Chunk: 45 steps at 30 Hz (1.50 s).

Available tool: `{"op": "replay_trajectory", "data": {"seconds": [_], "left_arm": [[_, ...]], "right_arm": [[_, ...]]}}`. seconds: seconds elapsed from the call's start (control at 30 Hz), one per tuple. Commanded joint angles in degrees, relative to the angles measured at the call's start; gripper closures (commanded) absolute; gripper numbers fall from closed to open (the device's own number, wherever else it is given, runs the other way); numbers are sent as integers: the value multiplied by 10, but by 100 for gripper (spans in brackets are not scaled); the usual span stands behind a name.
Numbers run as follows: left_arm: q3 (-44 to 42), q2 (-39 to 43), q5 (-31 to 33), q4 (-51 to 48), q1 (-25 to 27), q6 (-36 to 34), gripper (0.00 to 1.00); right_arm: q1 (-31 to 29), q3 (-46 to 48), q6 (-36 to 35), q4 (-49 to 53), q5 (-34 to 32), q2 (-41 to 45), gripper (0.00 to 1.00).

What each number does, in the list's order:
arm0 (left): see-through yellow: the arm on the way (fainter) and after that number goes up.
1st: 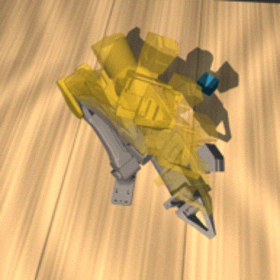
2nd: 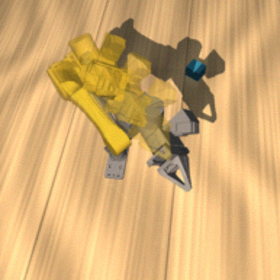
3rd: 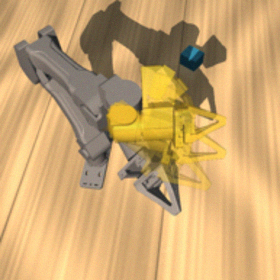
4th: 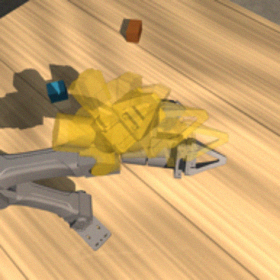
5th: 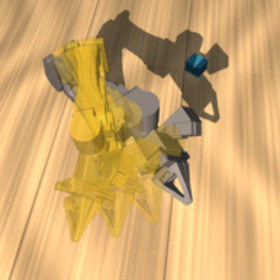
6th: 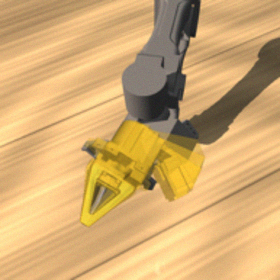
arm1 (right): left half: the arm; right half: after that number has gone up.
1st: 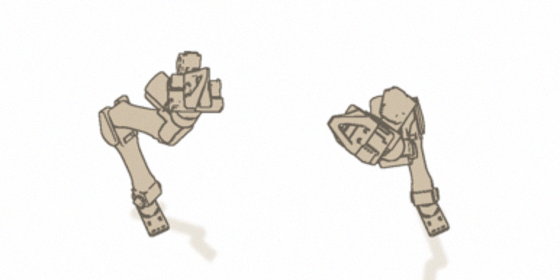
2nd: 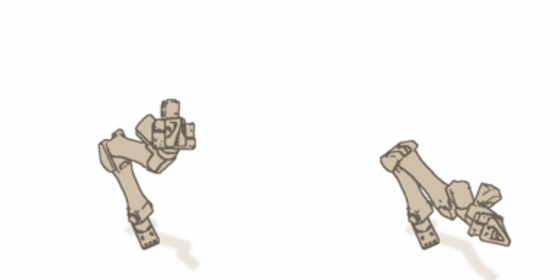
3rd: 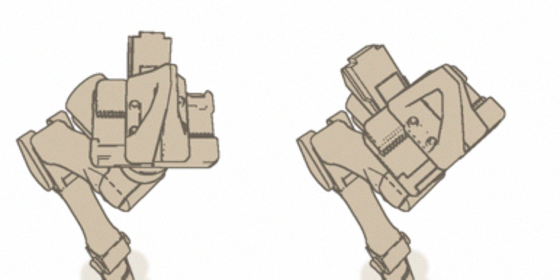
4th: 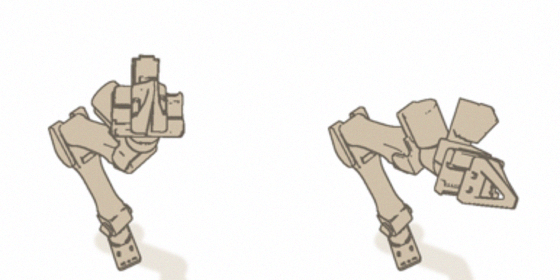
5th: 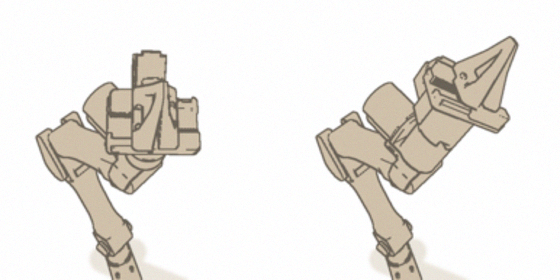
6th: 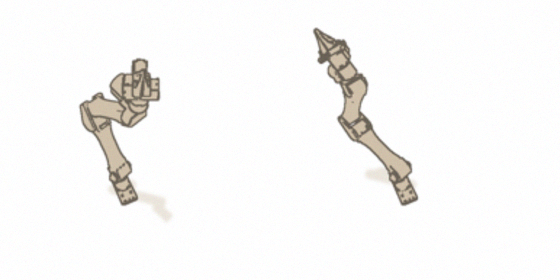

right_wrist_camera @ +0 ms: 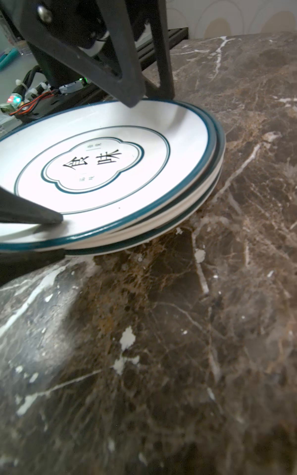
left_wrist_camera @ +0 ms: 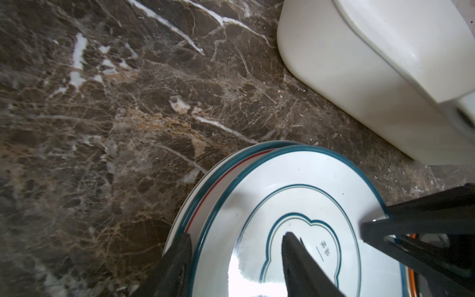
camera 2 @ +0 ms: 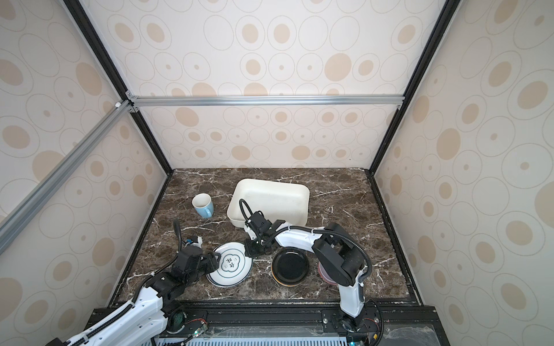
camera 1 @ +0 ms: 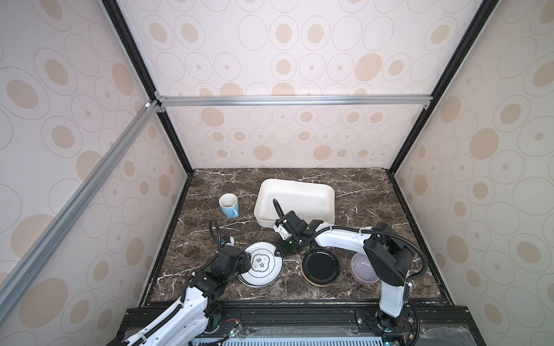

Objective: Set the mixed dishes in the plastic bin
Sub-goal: 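Grip the top teal-rimmed plate with the right gripper while left steadies stack, then lift the teal-rimmed plate with the right gripper and carry it into the bin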

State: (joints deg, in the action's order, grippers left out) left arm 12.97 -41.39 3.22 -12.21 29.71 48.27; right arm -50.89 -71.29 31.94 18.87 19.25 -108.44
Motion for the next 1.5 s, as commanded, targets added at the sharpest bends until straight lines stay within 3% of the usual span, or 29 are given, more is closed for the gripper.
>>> {"op": "replay_trajectory", "data": {"seconds": [0.0, 0.27, 0.83, 1.17, 1.47], "left_arm": [[3, -16, -10, -3, 6, -2, 43], [37, -19, -1, -9, 7, -19, 39], [130, 19, 62, -102, 6, -28, 31], [200, 19, 120, -148, 5, -46, 23], [241, -102, 86, -88, -20, -94, 19]], "right_arm": [[-11, -5, -18, 48, -32, 11, 93], [-9, -11, -26, 77, -37, 46, 100], [24, -68, -24, 112, 20, 115, 100], [108, -137, -22, 124, 59, 126, 100], [221, -209, -9, 84, 64, 62, 100]]}}
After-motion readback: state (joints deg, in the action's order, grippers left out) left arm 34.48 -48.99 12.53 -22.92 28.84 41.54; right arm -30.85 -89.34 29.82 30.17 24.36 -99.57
